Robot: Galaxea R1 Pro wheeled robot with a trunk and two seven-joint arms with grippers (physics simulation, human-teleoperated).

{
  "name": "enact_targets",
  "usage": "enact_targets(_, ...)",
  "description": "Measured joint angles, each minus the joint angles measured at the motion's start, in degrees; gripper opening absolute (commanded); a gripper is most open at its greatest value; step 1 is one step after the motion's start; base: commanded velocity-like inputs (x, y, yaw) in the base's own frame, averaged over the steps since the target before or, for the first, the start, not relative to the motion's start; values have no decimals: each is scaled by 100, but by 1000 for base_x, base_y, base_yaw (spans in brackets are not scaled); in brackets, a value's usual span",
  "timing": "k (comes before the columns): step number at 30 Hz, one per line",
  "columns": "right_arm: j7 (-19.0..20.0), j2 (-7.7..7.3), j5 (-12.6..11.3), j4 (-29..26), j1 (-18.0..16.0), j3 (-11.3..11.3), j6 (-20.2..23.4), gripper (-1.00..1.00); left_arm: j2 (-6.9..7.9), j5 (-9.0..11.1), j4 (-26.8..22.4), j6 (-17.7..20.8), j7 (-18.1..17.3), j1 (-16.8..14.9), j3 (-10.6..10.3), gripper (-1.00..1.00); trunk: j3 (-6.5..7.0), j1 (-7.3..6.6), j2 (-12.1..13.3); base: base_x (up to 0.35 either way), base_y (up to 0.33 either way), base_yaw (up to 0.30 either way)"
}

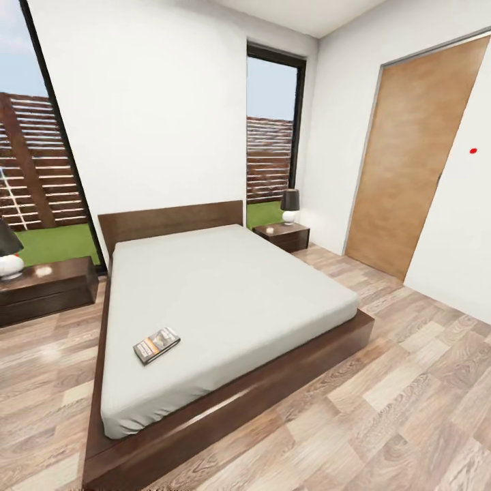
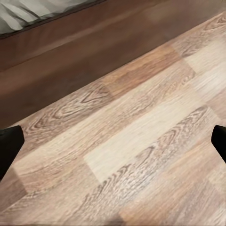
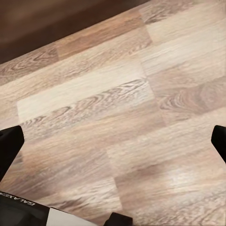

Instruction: In the bedroom, move the book from the bed onto either nightstand, and place the two sandals side by side next to the bed.

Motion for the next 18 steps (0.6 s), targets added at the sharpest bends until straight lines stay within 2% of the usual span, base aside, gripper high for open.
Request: enact_targets(18,1,0,0,0,0,0,1,100,-9,0,0,-2,1,0,-7,100,0,0,0,0,0,293)
